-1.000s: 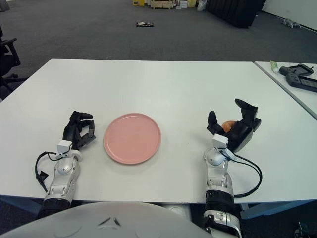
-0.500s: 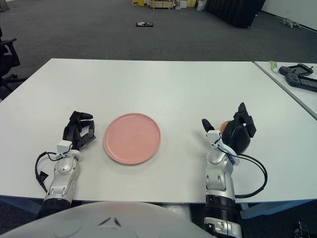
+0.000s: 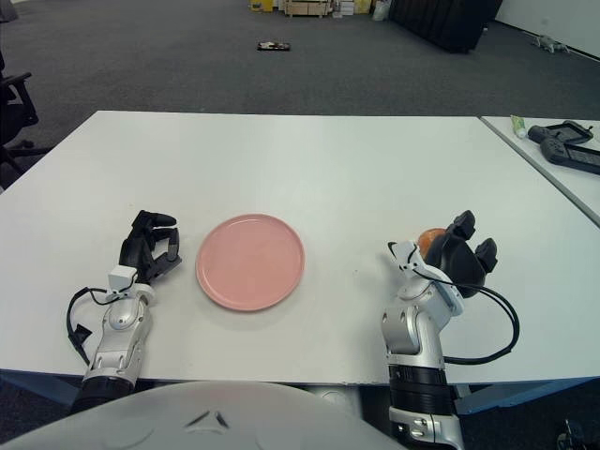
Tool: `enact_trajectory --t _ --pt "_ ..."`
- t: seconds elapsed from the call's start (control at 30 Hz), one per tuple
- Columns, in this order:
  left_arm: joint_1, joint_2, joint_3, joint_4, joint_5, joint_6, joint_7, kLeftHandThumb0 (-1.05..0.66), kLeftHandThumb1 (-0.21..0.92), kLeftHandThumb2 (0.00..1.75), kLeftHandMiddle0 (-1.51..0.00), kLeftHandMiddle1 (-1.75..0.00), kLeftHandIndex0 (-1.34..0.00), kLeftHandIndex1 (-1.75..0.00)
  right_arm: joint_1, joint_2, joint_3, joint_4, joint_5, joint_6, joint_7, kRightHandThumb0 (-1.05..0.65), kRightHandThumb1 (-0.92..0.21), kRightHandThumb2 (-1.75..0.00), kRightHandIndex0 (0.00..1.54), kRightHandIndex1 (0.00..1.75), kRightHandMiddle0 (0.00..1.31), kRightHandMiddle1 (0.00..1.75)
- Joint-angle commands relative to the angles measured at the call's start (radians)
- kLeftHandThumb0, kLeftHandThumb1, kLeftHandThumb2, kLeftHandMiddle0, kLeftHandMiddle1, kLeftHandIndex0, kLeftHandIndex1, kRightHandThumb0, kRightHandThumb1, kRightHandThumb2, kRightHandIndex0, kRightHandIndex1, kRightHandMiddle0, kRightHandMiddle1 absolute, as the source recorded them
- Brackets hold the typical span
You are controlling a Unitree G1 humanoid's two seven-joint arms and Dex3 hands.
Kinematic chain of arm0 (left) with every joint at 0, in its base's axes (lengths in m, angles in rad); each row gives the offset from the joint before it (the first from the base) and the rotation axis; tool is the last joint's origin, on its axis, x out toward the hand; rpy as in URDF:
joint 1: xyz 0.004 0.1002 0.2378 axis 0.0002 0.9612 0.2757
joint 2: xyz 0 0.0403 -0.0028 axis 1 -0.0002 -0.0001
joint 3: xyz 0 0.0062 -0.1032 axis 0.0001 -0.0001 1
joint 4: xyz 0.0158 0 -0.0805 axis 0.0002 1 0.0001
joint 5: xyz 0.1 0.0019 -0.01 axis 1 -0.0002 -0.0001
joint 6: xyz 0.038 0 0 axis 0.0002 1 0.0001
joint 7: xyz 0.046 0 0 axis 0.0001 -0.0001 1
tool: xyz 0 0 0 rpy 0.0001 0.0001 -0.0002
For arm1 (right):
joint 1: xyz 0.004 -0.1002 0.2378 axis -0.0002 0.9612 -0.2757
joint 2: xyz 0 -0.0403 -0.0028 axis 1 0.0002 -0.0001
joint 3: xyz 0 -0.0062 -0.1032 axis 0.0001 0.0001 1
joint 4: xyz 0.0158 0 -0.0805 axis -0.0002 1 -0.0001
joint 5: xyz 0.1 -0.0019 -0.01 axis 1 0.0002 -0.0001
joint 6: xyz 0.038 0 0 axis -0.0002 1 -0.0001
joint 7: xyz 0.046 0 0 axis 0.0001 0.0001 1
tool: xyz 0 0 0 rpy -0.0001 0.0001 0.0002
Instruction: Put the apple into the plate.
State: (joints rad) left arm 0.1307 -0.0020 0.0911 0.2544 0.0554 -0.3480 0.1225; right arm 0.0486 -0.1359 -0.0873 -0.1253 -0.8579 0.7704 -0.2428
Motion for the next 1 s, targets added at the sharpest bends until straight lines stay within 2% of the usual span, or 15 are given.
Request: enact_trajectory --t 0.0,0.27,0.4,0.53,0.57,0.6,0.63,0.67,0.7,0.8,0.97 --pt "-0.002 0.0 0.0 -0.008 0.008 0.011 0.012 -0.39 0.65 0.91 -0.61 -1.63 -0.36 -1.75 -0.039 -0.031 -0.003 0.043 0.001 0.034 0.007 -1.05 -0.68 -0.42 0.0 0.0 0.0 0.0" --pt "-0.002 -0.002 0.002 -0.011 0.001 0.018 0.009 -0.39 0.66 0.89 -0.61 -1.59 -0.35 -1.75 -0.153 -0.064 -0.036 0.27 0.059 0.074 -0.051 -1.01 -0.68 -0.43 0.0 0.0 0.0 0.0" --pt "-0.001 -0.002 0.003 -0.012 -0.001 0.02 0.009 -0.38 0.66 0.89 -0.61 -1.59 -0.35 -1.75 -0.195 -0.07 -0.057 0.366 0.097 0.067 -0.094 -0.97 -0.6 -0.58 0.0 0.0 0.0 0.0" --pt "0.0 -0.002 0.004 -0.013 -0.002 0.022 0.008 -0.38 0.66 0.89 -0.6 -1.59 -0.35 -1.75 -0.248 -0.088 -0.087 0.504 0.157 0.02 -0.15 -0.92 -0.53 -0.72 0.03 0.03 0.0 0.0" --pt "0.001 -0.002 0.004 -0.014 -0.003 0.023 0.008 -0.38 0.66 0.89 -0.6 -1.59 -0.35 -1.75 -0.263 -0.096 -0.098 0.552 0.18 -0.011 -0.17 -0.9 -0.52 -0.75 0.02 0.14 0.0 0.01" --pt "0.002 -0.003 0.005 -0.016 -0.003 0.023 0.008 -0.39 0.66 0.89 -0.61 -1.6 -0.35 -1.75 -0.275 -0.103 -0.106 0.59 0.198 -0.034 -0.186 -0.87 -0.51 -0.78 0.01 0.28 0.0 0.1" --pt "0.002 -0.003 0.005 -0.016 -0.004 0.023 0.009 -0.39 0.66 0.89 -0.61 -1.6 -0.35 -1.75 -0.285 -0.111 -0.11 0.627 0.215 -0.058 -0.201 -0.86 -0.5 -0.78 0.01 0.33 0.0 0.13" --pt "0.003 -0.003 0.005 -0.017 -0.004 0.022 0.009 -0.39 0.66 0.89 -0.61 -1.6 -0.35 -1.75 -0.292 -0.116 -0.112 0.651 0.226 -0.073 -0.212 -0.83 -0.49 -0.8 0.01 0.45 0.0 0.24" --pt "0.003 -0.003 0.006 -0.017 -0.005 0.021 0.009 -0.39 0.66 0.89 -0.61 -1.61 -0.35 -1.75 -0.298 -0.122 -0.11 0.678 0.236 -0.091 -0.224 -0.82 -0.49 -0.81 0.0 0.49 0.0 0.28" --pt "0.005 -0.004 0.007 -0.018 -0.006 0.018 0.01 -0.39 0.65 0.9 -0.62 -1.62 -0.36 -1.75 -0.317 -0.136 -0.105 0.746 0.263 -0.134 -0.256 -0.76 -0.48 -0.84 0.0 0.73 0.0 0.59" --pt "0.008 -0.001 0.006 -0.024 0.001 0.023 0.012 -0.39 0.65 0.91 -0.62 -1.63 -0.36 -1.75 -0.352 -0.15 -0.098 0.84 0.305 -0.201 -0.312 -0.69 -0.45 -0.91 0.0 0.96 0.0 0.86"
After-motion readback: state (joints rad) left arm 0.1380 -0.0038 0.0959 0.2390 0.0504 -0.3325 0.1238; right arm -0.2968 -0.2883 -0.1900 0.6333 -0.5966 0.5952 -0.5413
